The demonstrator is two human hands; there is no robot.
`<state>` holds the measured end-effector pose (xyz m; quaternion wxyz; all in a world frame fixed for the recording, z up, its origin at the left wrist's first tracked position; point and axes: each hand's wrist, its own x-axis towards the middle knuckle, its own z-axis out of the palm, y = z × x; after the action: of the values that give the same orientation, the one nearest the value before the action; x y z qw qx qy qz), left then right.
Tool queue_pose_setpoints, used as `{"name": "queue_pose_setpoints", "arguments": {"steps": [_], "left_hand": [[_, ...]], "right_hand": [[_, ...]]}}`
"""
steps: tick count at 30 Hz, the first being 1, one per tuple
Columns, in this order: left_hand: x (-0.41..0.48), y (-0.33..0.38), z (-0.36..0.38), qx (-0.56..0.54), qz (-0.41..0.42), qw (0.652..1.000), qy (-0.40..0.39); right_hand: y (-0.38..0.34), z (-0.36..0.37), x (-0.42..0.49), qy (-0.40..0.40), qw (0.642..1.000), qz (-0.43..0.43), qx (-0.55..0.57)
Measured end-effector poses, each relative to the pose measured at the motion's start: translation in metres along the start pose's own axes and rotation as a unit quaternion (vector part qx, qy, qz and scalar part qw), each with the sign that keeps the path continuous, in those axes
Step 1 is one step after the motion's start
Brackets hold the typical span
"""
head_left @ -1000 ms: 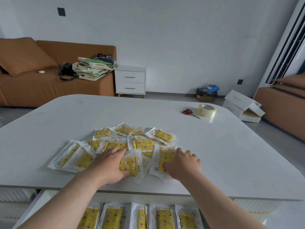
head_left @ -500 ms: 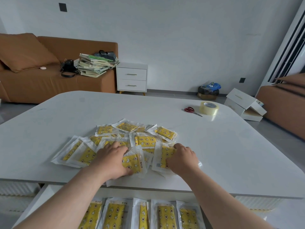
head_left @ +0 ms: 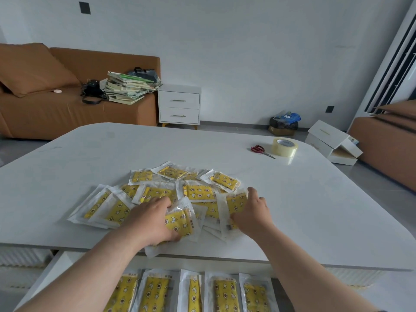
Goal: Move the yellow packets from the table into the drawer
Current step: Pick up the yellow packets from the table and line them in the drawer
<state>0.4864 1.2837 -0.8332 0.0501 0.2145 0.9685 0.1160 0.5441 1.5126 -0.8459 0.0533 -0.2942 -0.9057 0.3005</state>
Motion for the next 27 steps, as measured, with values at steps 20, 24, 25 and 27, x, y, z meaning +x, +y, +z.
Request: {"name": "queue_pose_setpoints", "arguments": {"steps": [20,24,25,27], "left_hand": [[0.002,-0.002,-0.003,-0.068,-0.05,0.996,-0.042],[0.004,-0.006,-0.005,-0.133,-0.089,0.985,-0.069],[0.004,-0.006,-0.006,-0.147,-0.096,0.981,-0.078],[0.005,-0.008,-0.007,-0.171,-0.101,0.977,-0.08]], "right_hand": [[0.019,-0.032,0.009,-0.095,0.99,0.108,0.008],[0.024,-0.038,0.012,-0.079,0.987,0.12,0.066],[0.025,-0.038,0.013,-0.08,0.986,0.123,0.073],[0.028,-0.039,0.013,-0.083,0.983,0.134,0.093]]}}
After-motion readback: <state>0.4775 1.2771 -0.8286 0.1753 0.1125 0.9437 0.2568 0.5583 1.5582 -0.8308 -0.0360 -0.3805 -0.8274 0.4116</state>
